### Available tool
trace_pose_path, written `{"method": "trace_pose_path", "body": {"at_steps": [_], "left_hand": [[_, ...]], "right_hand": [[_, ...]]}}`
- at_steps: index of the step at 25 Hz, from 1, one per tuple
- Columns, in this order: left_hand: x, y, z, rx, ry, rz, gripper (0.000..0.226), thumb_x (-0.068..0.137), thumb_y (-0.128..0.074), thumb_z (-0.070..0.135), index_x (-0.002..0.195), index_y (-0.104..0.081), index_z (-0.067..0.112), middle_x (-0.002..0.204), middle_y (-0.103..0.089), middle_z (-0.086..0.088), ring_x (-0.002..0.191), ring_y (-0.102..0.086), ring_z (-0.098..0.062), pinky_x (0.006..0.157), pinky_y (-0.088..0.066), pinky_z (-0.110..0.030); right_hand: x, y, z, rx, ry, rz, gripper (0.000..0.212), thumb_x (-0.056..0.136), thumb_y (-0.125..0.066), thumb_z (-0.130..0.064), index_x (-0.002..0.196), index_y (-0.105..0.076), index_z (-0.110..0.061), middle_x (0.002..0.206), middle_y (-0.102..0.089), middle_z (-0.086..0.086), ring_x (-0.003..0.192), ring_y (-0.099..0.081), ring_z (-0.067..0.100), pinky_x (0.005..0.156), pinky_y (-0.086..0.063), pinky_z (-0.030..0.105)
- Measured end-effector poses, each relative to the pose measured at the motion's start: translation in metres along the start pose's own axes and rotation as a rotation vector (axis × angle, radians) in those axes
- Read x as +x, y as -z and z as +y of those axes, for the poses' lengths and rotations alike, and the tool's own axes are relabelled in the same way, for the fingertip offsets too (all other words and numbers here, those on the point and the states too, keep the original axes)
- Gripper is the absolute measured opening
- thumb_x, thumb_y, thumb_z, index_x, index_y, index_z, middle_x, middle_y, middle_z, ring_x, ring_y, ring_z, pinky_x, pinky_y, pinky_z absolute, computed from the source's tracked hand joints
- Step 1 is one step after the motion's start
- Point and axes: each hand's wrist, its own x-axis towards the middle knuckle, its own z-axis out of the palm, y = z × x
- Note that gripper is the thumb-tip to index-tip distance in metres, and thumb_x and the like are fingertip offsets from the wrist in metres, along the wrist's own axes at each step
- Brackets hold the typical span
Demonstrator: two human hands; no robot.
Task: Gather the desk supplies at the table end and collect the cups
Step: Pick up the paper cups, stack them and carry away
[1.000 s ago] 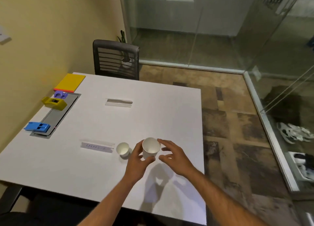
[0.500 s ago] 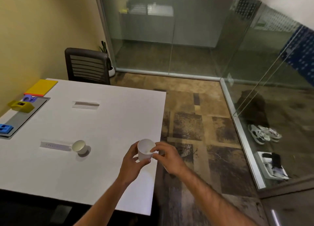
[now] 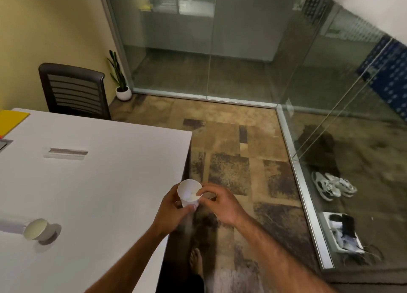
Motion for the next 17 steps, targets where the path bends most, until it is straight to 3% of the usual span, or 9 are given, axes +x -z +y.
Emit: {"method": "trace_pose_path", "body": {"at_steps": [3,7,11,15,17], "left_hand": [[0.076,-0.017,0.022,-0.009,-0.002,-0.008,0.06,0.075,-0.087,0.024,0.124,-0.056,0.04,0.116,-0.066,0.024,0.111,-0.064,-0.013,0.095,-0.055,-0.028],[0.176,-0.024,0.056,-0.034,-0.022,-0.01,0.066,0.07,-0.087,0.041,0.129,-0.055,0.037,0.119,-0.066,0.023,0.113,-0.065,-0.011,0.093,-0.057,-0.031],[0.262,-0.034,0.068,-0.003,-0.002,0.057,0.067,0.075,-0.086,0.034,0.132,-0.052,0.039,0.122,-0.065,0.024,0.114,-0.064,-0.009,0.094,-0.057,-0.029],[0.352,-0.04,0.077,-0.05,0.037,0.17,0.067,0.074,-0.086,0.041,0.132,-0.053,0.04,0.125,-0.065,0.023,0.114,-0.064,-0.006,0.09,-0.055,-0.02],[0.392,-0.045,0.084,-0.07,0.066,0.239,0.069,0.071,-0.086,0.046,0.131,-0.052,0.043,0.126,-0.064,0.022,0.116,-0.064,-0.009,0.093,-0.055,-0.024]], "right_hand": [[0.061,0.039,0.016,0.01,-0.063,0.029,0.016,0.091,-0.068,-0.028,0.105,-0.071,-0.035,0.128,-0.062,-0.014,0.116,-0.057,0.006,0.103,-0.051,0.035],[0.158,0.09,0.028,0.029,-0.005,0.046,0.024,0.087,-0.073,-0.029,0.109,-0.069,-0.037,0.13,-0.058,-0.02,0.122,-0.054,0.007,0.101,-0.052,0.038],[0.25,0.136,0.041,0.087,0.031,0.014,0.028,0.083,-0.076,-0.02,0.105,-0.07,-0.037,0.119,-0.06,-0.03,0.108,-0.061,0.001,0.089,-0.058,0.037],[0.357,0.18,0.055,0.055,0.105,-0.058,0.032,0.084,-0.074,-0.015,0.107,-0.069,-0.037,0.116,-0.065,-0.019,0.104,-0.062,0.002,0.082,-0.059,0.028],[0.407,0.201,0.061,0.034,0.189,-0.105,0.032,0.085,-0.073,-0.01,0.107,-0.07,-0.032,0.112,-0.066,-0.017,0.1,-0.064,0.006,0.077,-0.059,0.026]]}}
